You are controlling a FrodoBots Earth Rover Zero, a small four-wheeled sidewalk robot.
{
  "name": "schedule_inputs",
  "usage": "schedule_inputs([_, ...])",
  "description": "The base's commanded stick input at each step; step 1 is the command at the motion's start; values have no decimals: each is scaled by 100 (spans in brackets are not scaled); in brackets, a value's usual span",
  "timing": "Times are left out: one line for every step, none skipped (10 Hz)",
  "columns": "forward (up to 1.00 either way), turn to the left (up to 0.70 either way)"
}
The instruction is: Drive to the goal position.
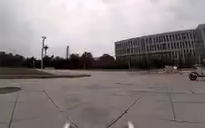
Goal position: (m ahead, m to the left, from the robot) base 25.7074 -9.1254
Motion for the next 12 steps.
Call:
schedule_inputs([0, -50])
schedule_inputs([0, -50])
schedule_inputs([0, -50])
schedule_inputs([0, -50])
schedule_inputs([0, -50])
schedule_inputs([0, -50])
schedule_inputs([0, -50])
schedule_inputs([0, -50])
schedule_inputs([0, -50])
schedule_inputs([0, -50])
schedule_inputs([0, -49])
schedule_inputs([0, -46])
